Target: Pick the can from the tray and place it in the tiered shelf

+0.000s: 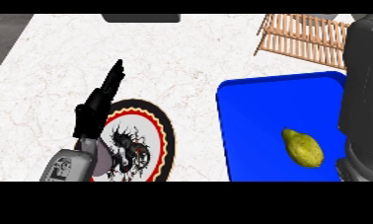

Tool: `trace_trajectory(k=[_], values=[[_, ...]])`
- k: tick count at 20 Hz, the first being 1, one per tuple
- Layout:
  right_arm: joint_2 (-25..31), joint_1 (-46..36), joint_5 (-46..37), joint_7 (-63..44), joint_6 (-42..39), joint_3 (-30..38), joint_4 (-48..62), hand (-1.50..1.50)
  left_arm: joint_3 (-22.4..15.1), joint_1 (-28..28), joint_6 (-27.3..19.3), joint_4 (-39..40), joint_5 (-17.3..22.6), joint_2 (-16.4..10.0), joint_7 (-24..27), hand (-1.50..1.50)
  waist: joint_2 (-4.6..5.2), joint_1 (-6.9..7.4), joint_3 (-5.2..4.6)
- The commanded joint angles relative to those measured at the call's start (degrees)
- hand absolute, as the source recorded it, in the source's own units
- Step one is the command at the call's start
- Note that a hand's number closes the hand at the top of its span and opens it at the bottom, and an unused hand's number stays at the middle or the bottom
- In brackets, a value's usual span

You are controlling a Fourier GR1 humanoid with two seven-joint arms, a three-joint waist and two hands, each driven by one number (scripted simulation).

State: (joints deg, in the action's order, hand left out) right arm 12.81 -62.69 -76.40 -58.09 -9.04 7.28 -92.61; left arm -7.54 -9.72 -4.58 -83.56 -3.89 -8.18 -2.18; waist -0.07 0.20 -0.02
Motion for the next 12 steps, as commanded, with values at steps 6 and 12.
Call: trace_trajectory(k=[6, 12], values=[[6.3, -1.1, -0.7, 6.6, 6.0, 1.6, 11.2, 1.50, 3.7, -2.1, 3.5, 3.3, 1.7, -1.9, 1.7, 0.00, 0.20, 0.20, -0.01], [8.4, -2.6, -2.8, 10.2, 13.8, 2.1, 22.8, 1.50, 2.6, -4.1, 1.9, 2.6, -0.4, -0.2, -1.1, 0.00, 0.29, 0.48, 0.00]])
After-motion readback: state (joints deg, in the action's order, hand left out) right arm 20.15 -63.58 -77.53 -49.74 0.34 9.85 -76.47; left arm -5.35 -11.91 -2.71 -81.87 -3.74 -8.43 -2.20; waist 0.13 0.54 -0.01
